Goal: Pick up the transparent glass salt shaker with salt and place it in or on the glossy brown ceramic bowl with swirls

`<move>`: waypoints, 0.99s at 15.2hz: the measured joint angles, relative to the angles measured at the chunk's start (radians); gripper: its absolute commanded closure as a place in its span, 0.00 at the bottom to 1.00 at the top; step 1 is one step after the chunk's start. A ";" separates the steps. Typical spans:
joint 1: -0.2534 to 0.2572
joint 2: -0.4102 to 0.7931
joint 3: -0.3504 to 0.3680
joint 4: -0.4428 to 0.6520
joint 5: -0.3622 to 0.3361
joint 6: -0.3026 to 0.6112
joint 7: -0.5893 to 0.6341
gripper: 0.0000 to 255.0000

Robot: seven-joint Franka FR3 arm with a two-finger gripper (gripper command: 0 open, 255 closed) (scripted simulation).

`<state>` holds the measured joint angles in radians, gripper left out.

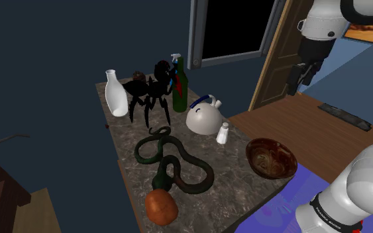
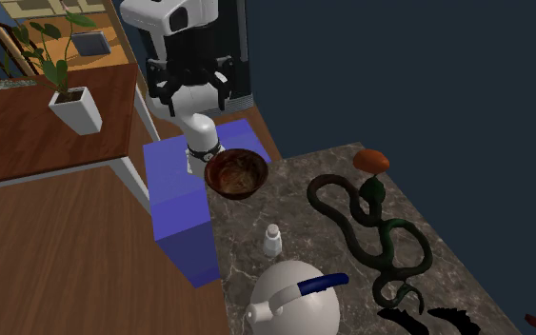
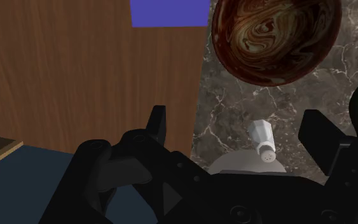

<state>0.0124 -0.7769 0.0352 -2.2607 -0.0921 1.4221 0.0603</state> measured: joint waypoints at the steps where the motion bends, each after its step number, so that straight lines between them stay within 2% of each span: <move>1: 0.000 0.000 0.000 0.000 0.000 0.000 0.000 0.00; 5: 0.004 0.041 0.010 -0.054 0.025 0.099 0.033 0.00; 15: 0.017 0.273 0.046 -0.138 0.093 0.439 0.124 0.00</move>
<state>0.0291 -0.5036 0.0814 -2.3990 0.0007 1.8611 0.1846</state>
